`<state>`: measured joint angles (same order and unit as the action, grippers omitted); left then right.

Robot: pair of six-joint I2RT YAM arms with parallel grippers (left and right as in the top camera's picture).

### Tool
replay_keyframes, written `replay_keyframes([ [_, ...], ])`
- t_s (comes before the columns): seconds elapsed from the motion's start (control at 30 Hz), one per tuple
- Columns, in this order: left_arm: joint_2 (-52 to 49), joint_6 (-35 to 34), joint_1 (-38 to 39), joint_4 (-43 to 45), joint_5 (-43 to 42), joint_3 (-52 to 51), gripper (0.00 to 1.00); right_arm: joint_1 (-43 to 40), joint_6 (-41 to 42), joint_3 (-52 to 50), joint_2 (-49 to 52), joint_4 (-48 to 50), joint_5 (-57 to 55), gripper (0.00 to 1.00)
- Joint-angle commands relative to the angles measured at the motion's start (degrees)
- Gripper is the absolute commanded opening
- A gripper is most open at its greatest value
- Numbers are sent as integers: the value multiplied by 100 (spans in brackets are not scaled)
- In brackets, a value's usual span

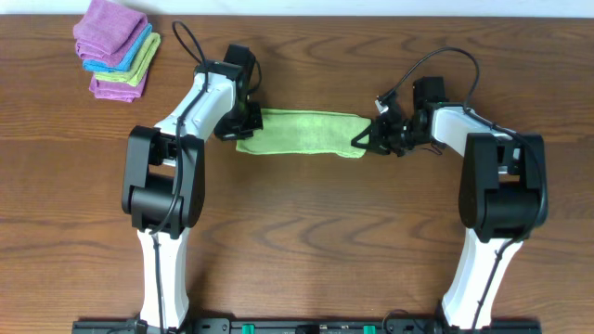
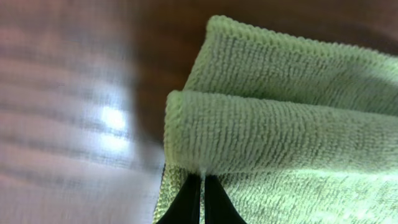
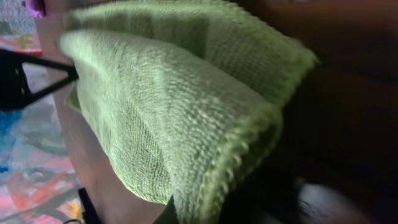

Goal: Fold the cloth

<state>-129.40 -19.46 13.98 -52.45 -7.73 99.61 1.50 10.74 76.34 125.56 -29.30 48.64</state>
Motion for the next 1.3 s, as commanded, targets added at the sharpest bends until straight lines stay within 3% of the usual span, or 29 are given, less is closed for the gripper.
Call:
replay_keyframes([
  [0.0, 138, 20, -142, -332, 46, 428, 5, -92, 214, -20, 66, -44, -164, 1],
  [0.2, 1305, 17, -542, -885, 44, 894, 6, -470, 94, 455, -201, -887, -518, 1],
  [0.37, 2529, 17, -905, -1403, 39, 894, 6, -754, -52, 1646, -623, -2833, -3027, 2],
  [0.53, 3250, 22, -957, -1814, 39, 894, 6, -503, -7, 2675, -717, -3921, -4841, 2],
  [0.93, 3578, 22, -946, -2212, 20, 887, 6, 1456, -7, 2686, -203, -3399, -5534, 1],
  [1.27, 3578, 149, -946, -2365, 20, 887, 6, 2044, -120, 2684, -61, -3298, -5532, 2],
])
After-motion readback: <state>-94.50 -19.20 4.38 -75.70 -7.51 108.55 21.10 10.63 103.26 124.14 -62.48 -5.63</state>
